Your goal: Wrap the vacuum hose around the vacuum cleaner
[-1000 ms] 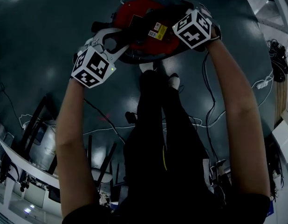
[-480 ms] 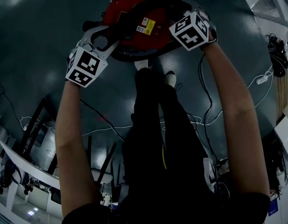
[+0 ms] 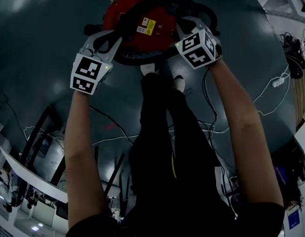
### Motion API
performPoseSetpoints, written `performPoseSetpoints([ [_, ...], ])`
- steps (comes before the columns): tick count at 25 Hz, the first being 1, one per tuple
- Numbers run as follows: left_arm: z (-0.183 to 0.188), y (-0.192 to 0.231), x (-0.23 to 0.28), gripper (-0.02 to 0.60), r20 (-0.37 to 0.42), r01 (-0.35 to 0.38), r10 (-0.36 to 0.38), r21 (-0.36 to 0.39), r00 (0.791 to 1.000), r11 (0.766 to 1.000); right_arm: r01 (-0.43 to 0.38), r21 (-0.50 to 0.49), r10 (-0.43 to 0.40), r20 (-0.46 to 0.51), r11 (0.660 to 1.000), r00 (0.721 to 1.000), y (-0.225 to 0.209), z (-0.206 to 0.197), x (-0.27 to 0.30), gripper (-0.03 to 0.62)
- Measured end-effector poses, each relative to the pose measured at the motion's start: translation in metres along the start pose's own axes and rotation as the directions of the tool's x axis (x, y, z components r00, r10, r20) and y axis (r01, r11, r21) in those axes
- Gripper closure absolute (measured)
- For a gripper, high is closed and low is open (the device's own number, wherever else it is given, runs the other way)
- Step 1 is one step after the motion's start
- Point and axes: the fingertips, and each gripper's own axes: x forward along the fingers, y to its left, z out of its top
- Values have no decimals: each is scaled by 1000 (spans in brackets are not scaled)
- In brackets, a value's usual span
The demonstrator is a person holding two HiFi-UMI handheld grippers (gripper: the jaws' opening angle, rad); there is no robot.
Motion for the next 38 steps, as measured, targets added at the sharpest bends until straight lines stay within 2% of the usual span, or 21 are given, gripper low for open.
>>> performPoseSetpoints([
  [1, 3, -1, -3, 532, 22, -11, 12, -28, 1000, 1000, 4, 15, -4, 4, 1000, 1000, 2, -3, -4, 585],
  [3, 8, -6, -8, 553, 47, -29, 32, -57, 998, 998, 0, 50, -1, 16, 999, 1000, 7, -9, -12, 597],
  [7, 16, -29, -18, 566, 71, -65, 69, -63, 995, 996, -9, 129, 2, 54, 992, 999, 15, -20, -35, 597],
  [11, 21, -63, -20, 571, 114, -63, 77, -123, 991, 990, -7, 209, -10, 77, 978, 997, 24, -35, -57, 597],
  [16, 21, -121, -3, 572, 127, -48, 77, -222, 989, 974, 6, 324, -36, 86, 946, 996, 30, -63, -84, 597],
  [20, 27, -169, 4, 572, 127, -42, 82, -290, 989, 956, 9, 428, -53, 92, 904, 994, 34, -85, -115, 597],
  [24, 39, -208, -7, 572, 124, -67, 116, -345, 986, 936, -5, 492, -49, 96, 870, 994, 47, -103, -153, 597],
  [33, 40, -256, -68, 572, 58, -79, 121, -475, 991, 876, -44, 605, -17, 95, 795, 995, 106, -104, -235, 598],
  [36, 39, -259, -95, 572, 22, -107, 130, -448, 991, 888, -52, 637, -21, 106, 769, 994, 125, -88, -256, 599],
  [38, 40, -261, -113, 572, 18, -100, 119, -434, 993, 896, -49, 649, -31, 110, 759, 993, 136, -77, -269, 599],
])
